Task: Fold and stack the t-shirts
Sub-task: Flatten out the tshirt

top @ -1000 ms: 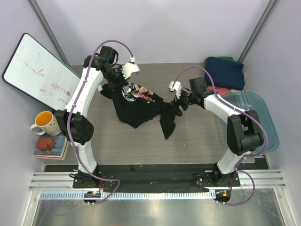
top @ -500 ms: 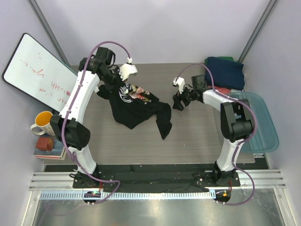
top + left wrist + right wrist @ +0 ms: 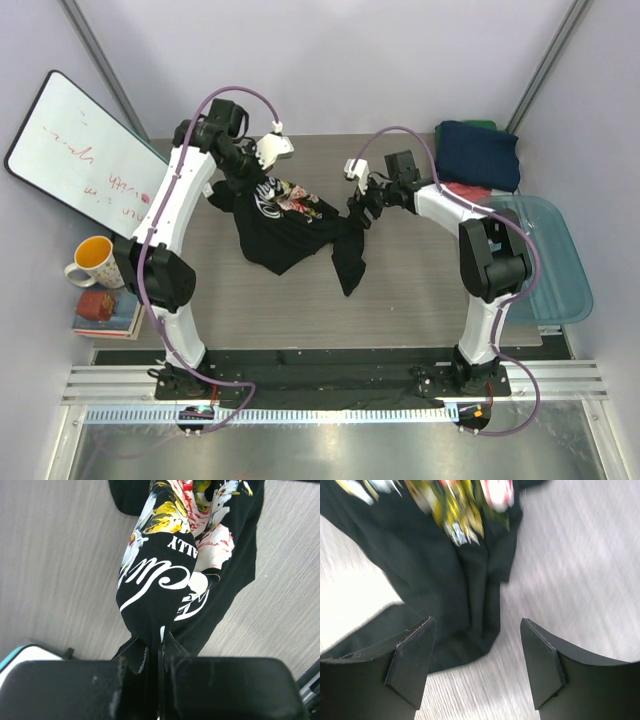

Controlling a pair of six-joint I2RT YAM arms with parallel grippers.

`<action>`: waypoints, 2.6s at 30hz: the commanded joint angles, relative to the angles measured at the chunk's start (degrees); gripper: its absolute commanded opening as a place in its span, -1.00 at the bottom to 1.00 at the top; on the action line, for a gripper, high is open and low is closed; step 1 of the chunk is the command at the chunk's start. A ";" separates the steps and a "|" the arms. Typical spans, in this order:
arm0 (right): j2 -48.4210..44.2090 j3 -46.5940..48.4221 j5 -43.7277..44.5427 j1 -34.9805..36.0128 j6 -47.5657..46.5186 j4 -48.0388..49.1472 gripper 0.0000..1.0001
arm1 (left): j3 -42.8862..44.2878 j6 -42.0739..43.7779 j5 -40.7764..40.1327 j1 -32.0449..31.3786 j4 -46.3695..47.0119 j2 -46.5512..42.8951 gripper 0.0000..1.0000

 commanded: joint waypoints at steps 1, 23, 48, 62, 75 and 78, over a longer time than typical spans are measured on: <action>-8.34 2.49 -2.03 3.64 1.26 7.04 0.48 | 0.45 -3.29 4.39 0.04 1.32 2.93 -1.00; -5.62 1.52 5.09 16.56 13.92 35.26 0.44 | 2.91 -16.48 17.24 -0.05 9.40 8.13 -1.00; -15.36 1.87 10.99 16.05 -9.37 21.05 -0.98 | -1.04 -19.39 26.47 2.94 15.89 5.06 1.00; -16.79 38.23 -3.01 -1.36 -31.93 -64.54 -0.98 | 8.71 -24.57 29.10 7.69 19.25 11.73 0.99; -25.85 13.93 15.09 -1.20 -28.63 -9.39 -0.98 | 1.26 -34.41 23.26 7.86 33.79 8.95 1.00; -20.94 13.03 14.33 3.10 -23.97 5.23 -0.98 | -6.04 -37.14 16.64 8.56 41.02 5.59 0.99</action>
